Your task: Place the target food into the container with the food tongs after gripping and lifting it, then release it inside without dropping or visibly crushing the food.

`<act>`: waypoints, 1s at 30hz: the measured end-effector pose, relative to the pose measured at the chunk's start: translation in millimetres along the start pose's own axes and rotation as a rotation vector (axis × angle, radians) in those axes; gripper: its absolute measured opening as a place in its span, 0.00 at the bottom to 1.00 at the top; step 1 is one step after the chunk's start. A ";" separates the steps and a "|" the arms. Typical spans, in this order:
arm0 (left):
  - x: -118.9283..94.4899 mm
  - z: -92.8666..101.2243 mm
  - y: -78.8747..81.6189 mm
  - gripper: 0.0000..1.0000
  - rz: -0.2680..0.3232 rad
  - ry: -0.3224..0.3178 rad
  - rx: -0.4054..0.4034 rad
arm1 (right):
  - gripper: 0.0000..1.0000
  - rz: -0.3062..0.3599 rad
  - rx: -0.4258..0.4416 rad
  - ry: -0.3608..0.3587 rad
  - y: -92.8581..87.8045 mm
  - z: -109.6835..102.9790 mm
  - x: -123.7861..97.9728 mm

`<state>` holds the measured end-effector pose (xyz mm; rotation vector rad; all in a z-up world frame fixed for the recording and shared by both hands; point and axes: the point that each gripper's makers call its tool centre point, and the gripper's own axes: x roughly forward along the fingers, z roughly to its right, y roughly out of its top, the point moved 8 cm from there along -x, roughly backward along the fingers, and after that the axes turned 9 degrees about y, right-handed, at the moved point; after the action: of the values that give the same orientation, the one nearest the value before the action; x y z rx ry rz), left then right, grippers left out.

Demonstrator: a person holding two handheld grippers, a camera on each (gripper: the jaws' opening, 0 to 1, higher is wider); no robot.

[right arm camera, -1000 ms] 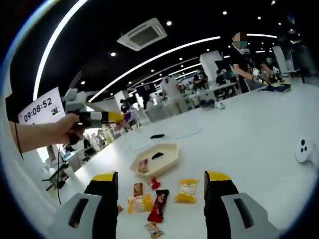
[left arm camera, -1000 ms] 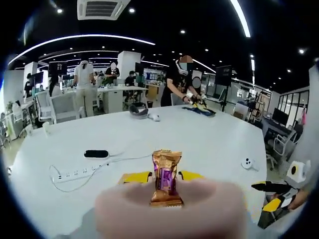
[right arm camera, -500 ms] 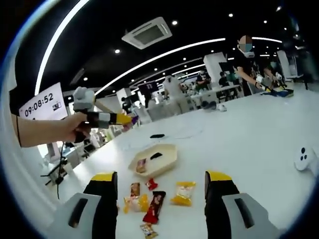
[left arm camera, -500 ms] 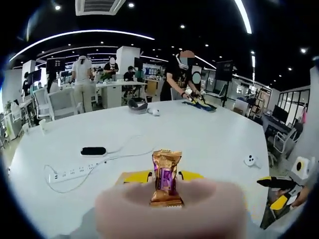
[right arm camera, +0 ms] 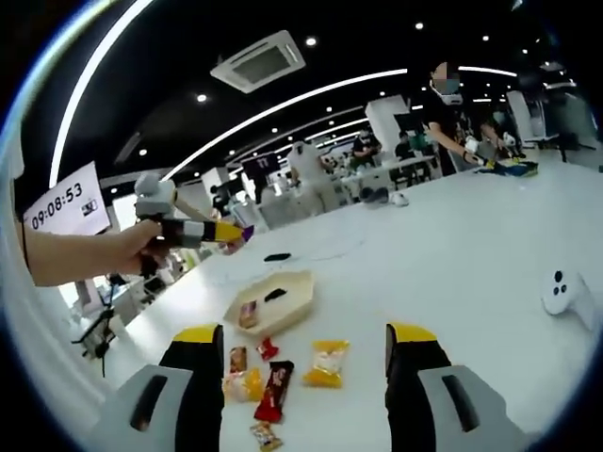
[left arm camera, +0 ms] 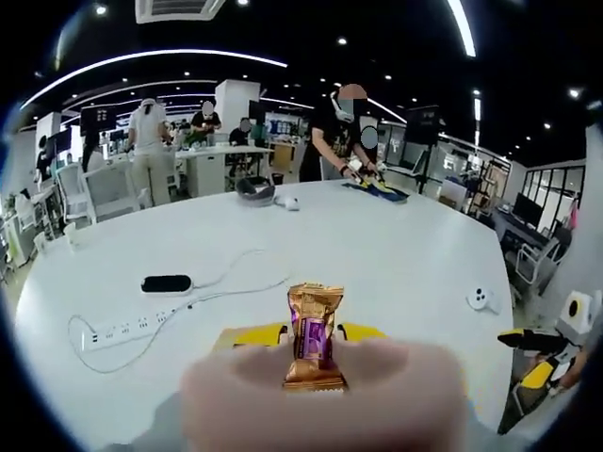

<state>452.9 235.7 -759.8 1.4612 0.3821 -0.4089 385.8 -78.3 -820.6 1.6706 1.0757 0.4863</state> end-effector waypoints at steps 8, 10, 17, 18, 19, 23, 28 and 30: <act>17.8 -2.4 -1.3 0.19 -0.026 0.000 0.028 | 0.70 -0.029 0.010 -0.019 -5.6 2.4 0.7; 22.3 -3.7 0.3 0.20 -0.026 -0.003 0.013 | 0.70 -0.033 0.017 -0.024 -5.8 3.6 0.8; 35.4 -7.4 0.2 0.20 -0.027 0.001 0.028 | 0.70 -0.028 0.019 -0.043 -0.5 7.3 2.0; 35.8 -8.5 -0.8 0.20 -0.032 0.002 0.022 | 0.70 -0.028 0.019 -0.044 0.2 7.2 2.9; 36.1 -9.7 -1.8 0.20 -0.037 0.003 0.015 | 0.70 -0.027 0.019 -0.045 1.0 7.0 3.8; 35.9 -10.9 -2.6 0.21 -0.041 -0.009 -0.003 | 0.68 -0.046 0.016 -0.046 -2.7 6.8 7.3; 34.4 -12.7 -3.3 0.22 -0.046 -0.010 -0.006 | 0.68 -0.053 0.030 -0.044 -7.4 4.0 8.8; 32.5 -14.1 -3.1 0.22 -0.043 -0.007 -0.008 | 0.68 -0.053 0.030 -0.040 -7.7 2.4 9.7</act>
<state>479.7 248.5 -779.4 1.4459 0.4097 -0.4461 389.4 -71.0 -830.3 1.6667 1.1000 0.4030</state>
